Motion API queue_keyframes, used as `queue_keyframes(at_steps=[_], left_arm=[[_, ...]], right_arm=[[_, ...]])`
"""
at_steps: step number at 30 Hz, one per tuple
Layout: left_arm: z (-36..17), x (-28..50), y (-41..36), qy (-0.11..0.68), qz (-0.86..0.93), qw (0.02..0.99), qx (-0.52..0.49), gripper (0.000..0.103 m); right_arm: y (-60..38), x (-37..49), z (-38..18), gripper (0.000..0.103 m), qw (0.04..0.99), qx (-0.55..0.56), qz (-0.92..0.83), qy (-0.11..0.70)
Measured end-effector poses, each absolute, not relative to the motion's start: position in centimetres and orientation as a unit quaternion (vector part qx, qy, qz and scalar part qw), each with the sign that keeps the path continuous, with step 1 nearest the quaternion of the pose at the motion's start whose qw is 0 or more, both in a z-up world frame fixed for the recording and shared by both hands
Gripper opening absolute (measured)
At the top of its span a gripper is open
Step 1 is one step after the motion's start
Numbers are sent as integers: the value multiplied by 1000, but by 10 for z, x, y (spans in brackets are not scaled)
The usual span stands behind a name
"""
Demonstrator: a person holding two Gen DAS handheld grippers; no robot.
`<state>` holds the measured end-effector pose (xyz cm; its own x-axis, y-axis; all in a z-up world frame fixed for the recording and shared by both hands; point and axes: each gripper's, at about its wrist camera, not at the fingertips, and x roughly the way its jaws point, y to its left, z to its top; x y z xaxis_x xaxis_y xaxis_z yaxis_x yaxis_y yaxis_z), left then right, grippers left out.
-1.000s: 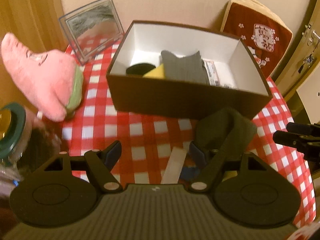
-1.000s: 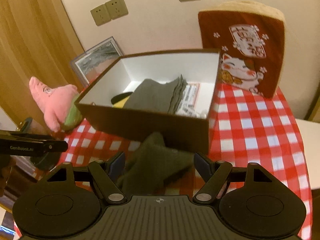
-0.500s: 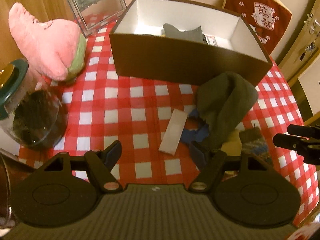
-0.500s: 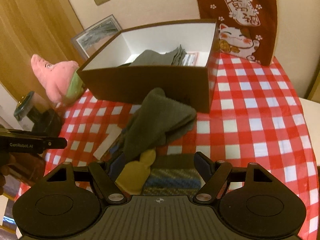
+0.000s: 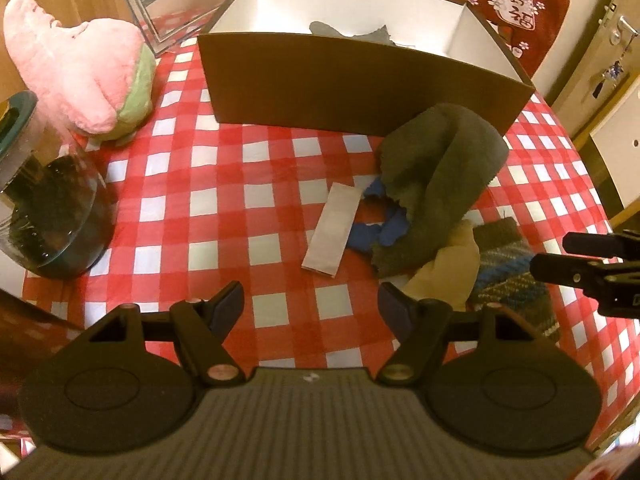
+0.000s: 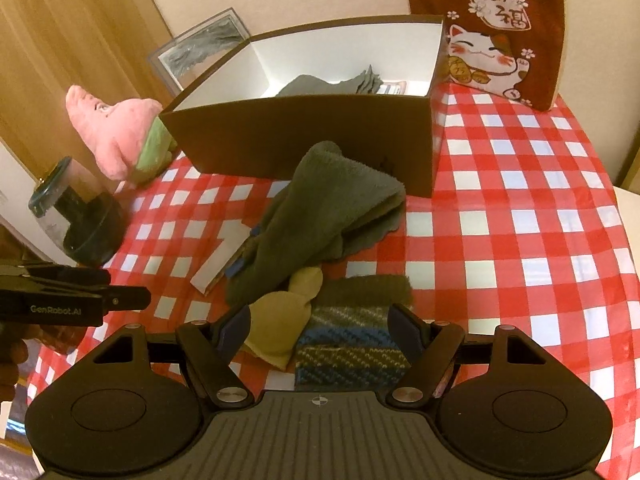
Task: Organize soft objects
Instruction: 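Grasp the white paper strip with the left tool while the right tool grasps the grey towel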
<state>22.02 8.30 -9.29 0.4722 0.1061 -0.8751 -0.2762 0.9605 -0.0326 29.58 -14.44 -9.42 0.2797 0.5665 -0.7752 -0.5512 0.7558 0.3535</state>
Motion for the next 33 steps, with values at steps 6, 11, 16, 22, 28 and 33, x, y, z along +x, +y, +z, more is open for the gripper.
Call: queue_keyframes(at_steps=[6, 11, 16, 22, 28, 33], left_arm=[[-99, 224, 78, 502, 101, 856, -75, 68], [-105, 230, 80, 502, 97, 856, -71, 67], [-112, 243, 86, 503, 97, 857, -58, 65], [-124, 264, 92, 508, 90, 855, -46, 65], [-137, 288, 94, 517, 71, 852, -40, 57], [-149, 304, 93, 531, 58, 845, -37, 57]], right_arm=[[-143, 298, -99, 75, 801, 10, 343, 491], [-144, 305, -100, 75, 804, 18, 336, 490], [-141, 314, -102, 75, 805, 21, 329, 492], [-135, 324, -106, 75, 806, 28, 324, 494], [-122, 337, -108, 75, 809, 34, 323, 490], [-114, 346, -110, 75, 810, 41, 321, 490]])
